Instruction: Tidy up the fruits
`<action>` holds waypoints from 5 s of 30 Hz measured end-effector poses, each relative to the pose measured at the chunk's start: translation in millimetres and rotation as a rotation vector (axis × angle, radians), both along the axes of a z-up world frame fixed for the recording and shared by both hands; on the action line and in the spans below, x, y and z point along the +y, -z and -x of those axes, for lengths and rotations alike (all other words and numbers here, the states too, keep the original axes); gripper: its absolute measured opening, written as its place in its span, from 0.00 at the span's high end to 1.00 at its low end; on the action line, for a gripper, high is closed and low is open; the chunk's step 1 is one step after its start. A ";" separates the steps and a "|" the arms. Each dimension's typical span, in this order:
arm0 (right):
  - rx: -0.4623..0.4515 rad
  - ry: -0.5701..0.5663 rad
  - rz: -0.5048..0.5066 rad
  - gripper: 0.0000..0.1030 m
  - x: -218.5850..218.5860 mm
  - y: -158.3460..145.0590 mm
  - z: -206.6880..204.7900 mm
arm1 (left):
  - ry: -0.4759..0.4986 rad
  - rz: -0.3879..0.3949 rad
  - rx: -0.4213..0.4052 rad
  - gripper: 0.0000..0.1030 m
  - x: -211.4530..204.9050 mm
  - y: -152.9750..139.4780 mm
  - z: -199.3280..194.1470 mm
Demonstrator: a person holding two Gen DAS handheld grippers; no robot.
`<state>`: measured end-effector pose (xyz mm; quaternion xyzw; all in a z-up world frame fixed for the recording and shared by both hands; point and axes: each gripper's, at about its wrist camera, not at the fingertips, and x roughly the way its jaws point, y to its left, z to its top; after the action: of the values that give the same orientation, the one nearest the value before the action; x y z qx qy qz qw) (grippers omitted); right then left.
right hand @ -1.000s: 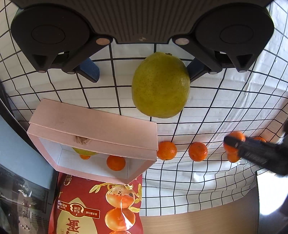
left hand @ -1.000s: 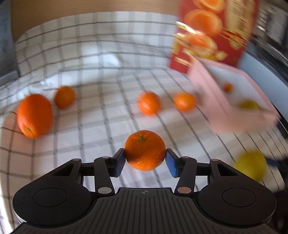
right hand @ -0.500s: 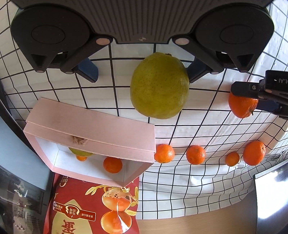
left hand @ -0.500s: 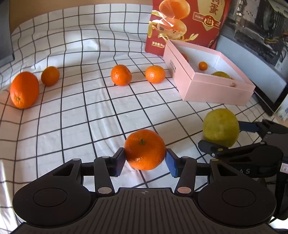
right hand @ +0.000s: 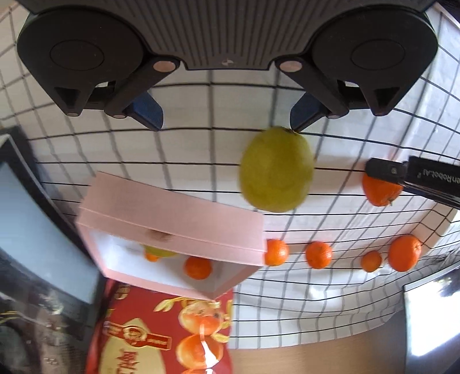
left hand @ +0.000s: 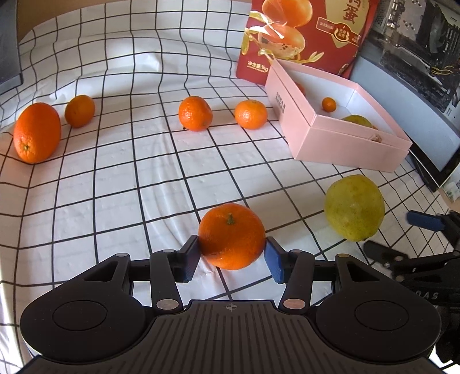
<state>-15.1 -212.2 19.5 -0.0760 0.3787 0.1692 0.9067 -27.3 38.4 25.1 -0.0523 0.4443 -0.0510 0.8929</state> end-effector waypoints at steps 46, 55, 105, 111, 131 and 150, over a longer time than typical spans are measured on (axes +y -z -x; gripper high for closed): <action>0.056 -0.064 -0.033 0.42 13.1 -11.2 -4.7 | -0.017 0.062 0.038 0.48 3.7 -0.9 -29.1; 0.045 -0.059 -0.026 0.42 11.2 -10.5 -1.9 | 0.015 0.062 0.049 0.48 2.4 -1.7 -20.5; 0.275 0.162 -0.020 0.42 -20.4 -49.6 -295.5 | 0.408 -0.047 -0.092 0.49 -121.2 -36.2 -192.2; 0.345 0.091 0.095 0.42 10.6 -25.8 -308.5 | 0.448 -0.081 -0.086 0.55 -122.4 -30.8 -188.0; 0.035 0.065 -0.018 0.28 5.3 -101.8 -235.2 | 0.090 0.155 -0.295 0.55 -10.4 -74.8 -107.8; -0.046 -0.299 -0.040 0.28 124.7 -76.3 -99.9 | -0.288 -0.143 -0.162 0.55 160.5 -62.6 -77.3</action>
<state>84.8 -87.5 95.8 -0.1176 0.3388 0.3080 0.8812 49.9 198.9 87.8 -0.0476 0.3611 0.1053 0.9253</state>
